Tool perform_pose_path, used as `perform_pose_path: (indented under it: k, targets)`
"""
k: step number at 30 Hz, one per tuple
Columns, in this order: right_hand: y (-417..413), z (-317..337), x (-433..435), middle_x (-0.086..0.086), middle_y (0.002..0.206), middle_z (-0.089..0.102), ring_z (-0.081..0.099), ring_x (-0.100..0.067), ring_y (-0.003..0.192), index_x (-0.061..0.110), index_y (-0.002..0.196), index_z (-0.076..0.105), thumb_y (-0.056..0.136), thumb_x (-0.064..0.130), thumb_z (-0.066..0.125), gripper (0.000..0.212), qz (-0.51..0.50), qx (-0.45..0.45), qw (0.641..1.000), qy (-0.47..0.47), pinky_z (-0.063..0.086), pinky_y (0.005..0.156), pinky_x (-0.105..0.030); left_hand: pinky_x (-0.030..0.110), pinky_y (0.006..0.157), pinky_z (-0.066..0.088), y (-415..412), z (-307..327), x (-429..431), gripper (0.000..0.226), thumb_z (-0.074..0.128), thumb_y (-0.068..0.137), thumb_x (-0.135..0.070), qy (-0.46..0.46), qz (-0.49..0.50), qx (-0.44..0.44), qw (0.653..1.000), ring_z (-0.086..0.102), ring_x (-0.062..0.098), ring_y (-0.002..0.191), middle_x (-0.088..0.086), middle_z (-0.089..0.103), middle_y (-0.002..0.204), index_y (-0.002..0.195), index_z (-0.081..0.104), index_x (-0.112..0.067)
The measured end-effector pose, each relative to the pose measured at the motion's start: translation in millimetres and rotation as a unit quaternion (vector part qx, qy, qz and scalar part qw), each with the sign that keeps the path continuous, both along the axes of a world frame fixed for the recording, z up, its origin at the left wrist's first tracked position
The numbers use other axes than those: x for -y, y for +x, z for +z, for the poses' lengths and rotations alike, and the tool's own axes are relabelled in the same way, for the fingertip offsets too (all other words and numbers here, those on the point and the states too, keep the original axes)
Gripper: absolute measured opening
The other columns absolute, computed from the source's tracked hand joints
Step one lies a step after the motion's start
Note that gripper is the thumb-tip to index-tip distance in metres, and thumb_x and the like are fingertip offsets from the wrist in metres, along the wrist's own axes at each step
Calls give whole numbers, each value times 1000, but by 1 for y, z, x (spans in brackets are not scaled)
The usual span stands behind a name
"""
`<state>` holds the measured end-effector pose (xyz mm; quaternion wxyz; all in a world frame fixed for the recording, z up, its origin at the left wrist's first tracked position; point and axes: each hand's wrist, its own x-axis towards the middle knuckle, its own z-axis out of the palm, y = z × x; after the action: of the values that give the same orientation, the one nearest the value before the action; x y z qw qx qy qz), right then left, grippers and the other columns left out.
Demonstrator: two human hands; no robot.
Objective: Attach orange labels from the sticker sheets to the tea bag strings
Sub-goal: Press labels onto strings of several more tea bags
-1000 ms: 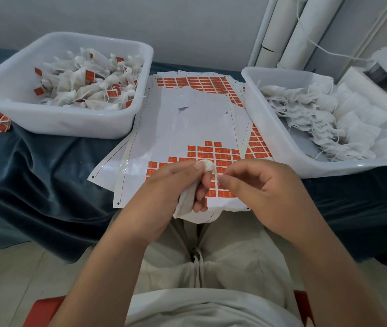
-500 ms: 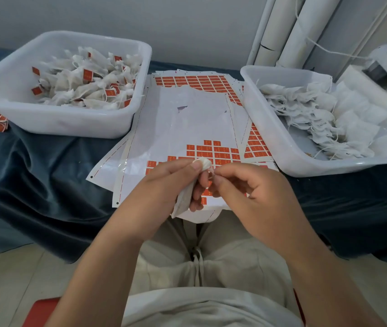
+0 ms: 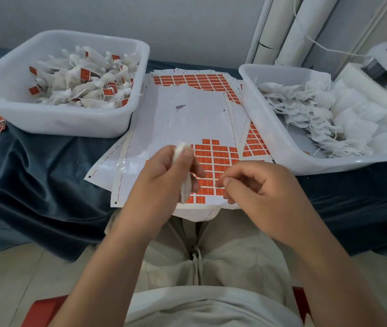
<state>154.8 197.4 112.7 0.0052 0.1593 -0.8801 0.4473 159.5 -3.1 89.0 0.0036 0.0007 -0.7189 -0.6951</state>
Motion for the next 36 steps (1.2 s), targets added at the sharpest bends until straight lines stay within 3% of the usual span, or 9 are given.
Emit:
perform_pose_path:
  k: [5, 9, 14, 17, 20, 22, 25, 28, 36]
  targets:
    - [2, -1, 10, 21, 96, 77, 74, -3, 90, 38, 99, 75, 97, 36, 70, 6, -5, 9, 994, -113, 58, 77, -16, 23, 63, 51, -4, 3, 10, 37, 51, 103, -42, 135, -97, 13, 986, 58, 15, 63, 4, 63, 72, 76, 66, -22]
    - [6, -6, 21, 16, 93, 78, 75, -11, 89, 27, 103, 80, 100, 30, 66, 14, 8, -59, 994, -91, 60, 78, -26, 21, 65, 50, -1, 2, 6, 38, 51, 104, -42, 86, -140, 4, 986, 57, 18, 64, 5, 61, 70, 76, 65, -20]
    - [5, -8, 19, 13, 82, 72, 71, -11, 79, 22, 94, 77, 101, 22, 64, 15, 2, -123, 991, -59, 53, 68, -17, 25, 67, 51, 2, 4, 3, 37, 52, 102, -42, 107, -142, 15, 984, 56, 19, 63, 6, 59, 68, 74, 64, -20]
    - [0, -8, 18, 5, 75, 67, 62, -10, 67, 27, 88, 75, 100, 24, 60, 18, 27, 42, 979, -200, 49, 60, -23, 27, 65, 52, 3, 7, 1, 36, 52, 101, -37, 169, -163, 28, 972, 52, 19, 58, 6, 57, 66, 74, 65, -17]
    - [-2, -8, 21, -43, 88, 46, 44, -41, 75, 11, 89, 71, 101, 21, 55, 22, 93, 233, 897, -363, 35, 64, -34, 27, 61, 53, 4, 10, -2, 35, 48, 100, -31, 268, -211, 56, 938, 50, 14, 51, 3, 54, 61, 74, 65, -15]
    - [-4, -6, 22, -53, 92, 34, 40, -43, 74, 9, 88, 70, 103, 19, 53, 24, 126, 277, 871, -386, 35, 64, -35, 25, 60, 52, 4, 10, -2, 38, 43, 102, -29, 307, -243, 67, 918, 50, 11, 49, 1, 53, 59, 74, 65, -16]
    - [-6, -6, 18, -32, 79, 46, 47, -19, 61, 13, 87, 72, 103, 19, 53, 25, 136, 264, 878, -375, 41, 58, -23, 25, 62, 51, 3, 9, 0, 37, 42, 103, -28, 332, -271, 66, 901, 48, 8, 48, -3, 53, 59, 76, 64, -17]
    - [-3, -6, 17, 0, 70, 54, 49, -13, 60, 21, 85, 75, 100, 28, 61, 22, 95, 186, 923, -323, 43, 57, -20, 25, 63, 51, 2, 5, 0, 34, 44, 102, -29, 347, -277, 63, 894, 48, 7, 48, -4, 52, 58, 77, 63, -17]
    - [8, 2, 17, 5, 73, 66, 60, -7, 67, 31, 86, 75, 103, 34, 60, 22, 47, 35, 970, -235, 50, 63, -21, 25, 62, 52, 1, 5, 2, 37, 39, 105, -24, 358, -284, 59, 888, 49, 8, 48, -3, 52, 57, 78, 62, -16]
